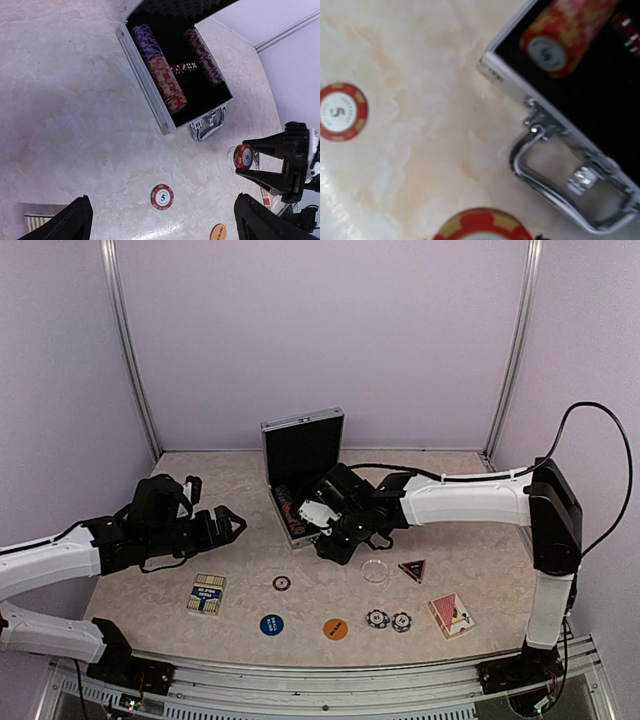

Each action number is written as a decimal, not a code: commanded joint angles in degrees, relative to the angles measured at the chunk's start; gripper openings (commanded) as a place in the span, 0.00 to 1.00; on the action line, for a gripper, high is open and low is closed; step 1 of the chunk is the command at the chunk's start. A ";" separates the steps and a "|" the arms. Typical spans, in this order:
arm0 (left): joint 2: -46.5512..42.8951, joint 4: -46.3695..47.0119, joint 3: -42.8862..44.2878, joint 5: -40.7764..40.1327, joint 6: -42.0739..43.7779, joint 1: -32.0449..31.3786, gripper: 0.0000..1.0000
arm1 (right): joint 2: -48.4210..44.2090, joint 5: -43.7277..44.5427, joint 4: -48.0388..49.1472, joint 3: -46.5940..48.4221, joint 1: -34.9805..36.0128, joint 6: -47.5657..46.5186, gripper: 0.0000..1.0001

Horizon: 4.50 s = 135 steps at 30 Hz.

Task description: Pack up texas hold em set

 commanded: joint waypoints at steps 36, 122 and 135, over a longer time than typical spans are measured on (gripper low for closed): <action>29.35 38.27 14.99 27.63 -6.33 -12.02 0.59 | -24.50 7.04 19.70 -18.20 7.72 -4.26 0.36; 13.68 40.19 8.99 32.69 24.24 -16.91 0.00 | -26.56 -56.52 15.28 -12.08 -6.55 2.30 0.49; 13.10 40.32 8.93 32.15 24.50 -17.42 0.00 | -25.44 -58.40 15.76 -11.69 -6.57 3.01 0.02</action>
